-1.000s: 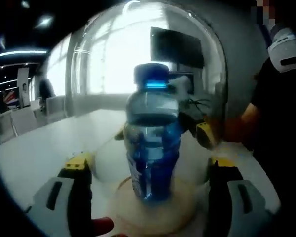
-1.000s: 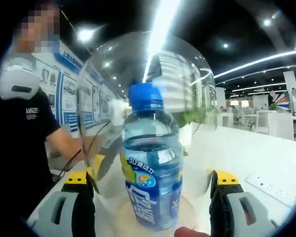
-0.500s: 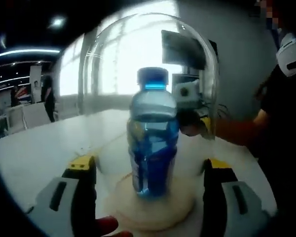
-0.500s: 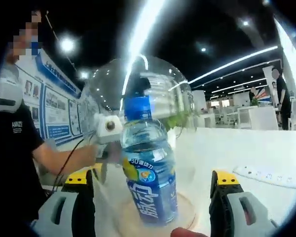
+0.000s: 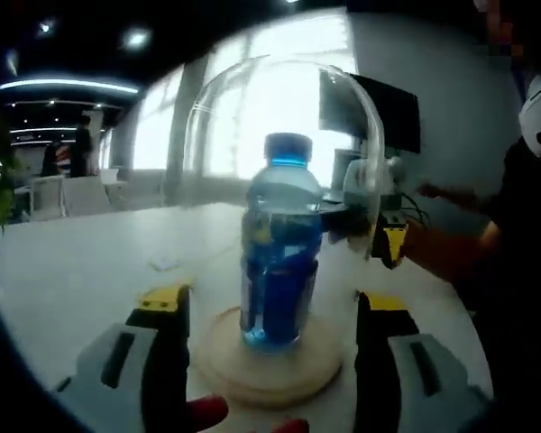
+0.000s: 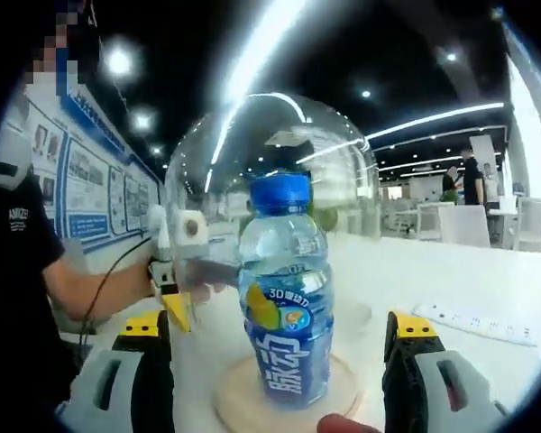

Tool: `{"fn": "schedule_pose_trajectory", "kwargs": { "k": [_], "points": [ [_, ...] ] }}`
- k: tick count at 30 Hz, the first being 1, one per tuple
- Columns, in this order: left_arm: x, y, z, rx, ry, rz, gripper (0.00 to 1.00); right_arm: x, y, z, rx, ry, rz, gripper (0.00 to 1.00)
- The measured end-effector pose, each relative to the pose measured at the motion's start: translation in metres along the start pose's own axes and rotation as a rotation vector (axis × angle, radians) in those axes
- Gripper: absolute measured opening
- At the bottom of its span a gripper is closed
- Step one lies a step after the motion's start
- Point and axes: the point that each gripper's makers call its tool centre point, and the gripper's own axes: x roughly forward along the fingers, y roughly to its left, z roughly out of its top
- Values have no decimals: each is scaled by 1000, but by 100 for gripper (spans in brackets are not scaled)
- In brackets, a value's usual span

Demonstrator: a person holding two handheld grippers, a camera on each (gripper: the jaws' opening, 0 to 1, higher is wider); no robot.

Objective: Open the cover put in the Mizone put the cover back on

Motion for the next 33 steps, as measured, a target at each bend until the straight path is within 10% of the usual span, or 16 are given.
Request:
{"fn": "schedule_pose_trajectory", "kwargs": {
  "k": [33],
  "points": [
    [-37, -21, 0, -22, -21, 106, 32, -42, 31, -9, -4, -51, -194, 34]
  ]
}}
